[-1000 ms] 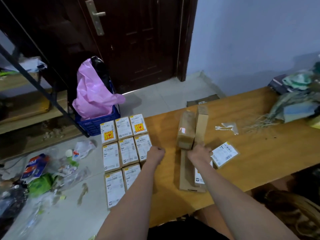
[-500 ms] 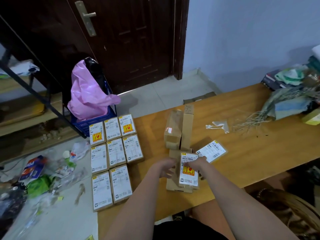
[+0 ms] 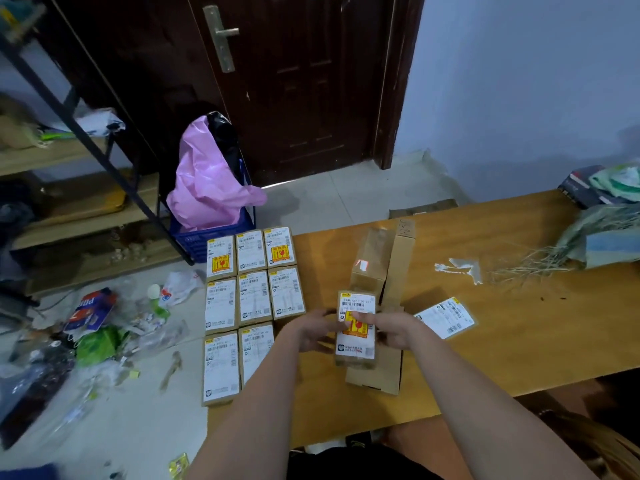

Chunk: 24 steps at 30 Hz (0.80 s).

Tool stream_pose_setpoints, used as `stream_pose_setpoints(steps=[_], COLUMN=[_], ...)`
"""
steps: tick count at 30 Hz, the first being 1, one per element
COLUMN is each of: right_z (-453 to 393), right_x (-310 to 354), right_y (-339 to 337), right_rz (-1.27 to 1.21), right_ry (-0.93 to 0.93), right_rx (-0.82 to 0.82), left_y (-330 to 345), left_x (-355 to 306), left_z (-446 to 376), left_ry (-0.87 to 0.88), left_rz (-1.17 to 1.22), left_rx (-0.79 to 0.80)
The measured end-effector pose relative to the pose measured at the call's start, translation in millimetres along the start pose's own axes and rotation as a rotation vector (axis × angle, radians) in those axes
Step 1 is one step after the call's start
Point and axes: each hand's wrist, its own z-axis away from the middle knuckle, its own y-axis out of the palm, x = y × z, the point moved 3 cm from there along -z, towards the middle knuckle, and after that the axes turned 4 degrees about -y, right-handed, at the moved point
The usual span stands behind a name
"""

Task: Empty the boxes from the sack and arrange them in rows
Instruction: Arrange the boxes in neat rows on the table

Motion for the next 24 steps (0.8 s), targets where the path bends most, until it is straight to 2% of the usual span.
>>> stream_pose_setpoints(steps=[5,9,12,14,17,19,22,24], right_z=[-9.1,-19.3,-25.5,-28.8,-40.6,-49.8,-53.7,-54.9], right_x=[-1.4,-4.9,-7.0,-10.0,-16.9,-20.8,-21.4,-21.5], right_y=[48.3,80.2,99.1,110.0,119.4,123.9,131.1,135.7], right_rz=[0.112,0.233,0.357,0.413,0.459,0.492,0.521,0.572], right_ry=[0.038,0.029,0.035,0.046,0.035,0.019,0.020,0.015], right_rx=[0.061,0.017,-0.035,-0.076,-0.150,-0.188,-0.252,-0.265], left_y=[-43.1,-72.7,-102.8,-124.3,-150.8,-164.1,-182.8,-192.1], left_x=[28.0,54.9,78.2,91.9,109.1,120.3,141.2,154.0], left_z=[17.2,32.6,41.4,49.5,62.5,69.2,65.1,57.0], left_ry=[0.046,0.049,0.073,0.129,0.156,0.137,0.062,-0.006], left_rz=[0.096,0.047,0.156,0.226,0.125,0.048,0.015,-0.011], left_rx=[-0.107,-0.222,-0.413,-0.607,-0.886,-0.989,-1.026,-0.996])
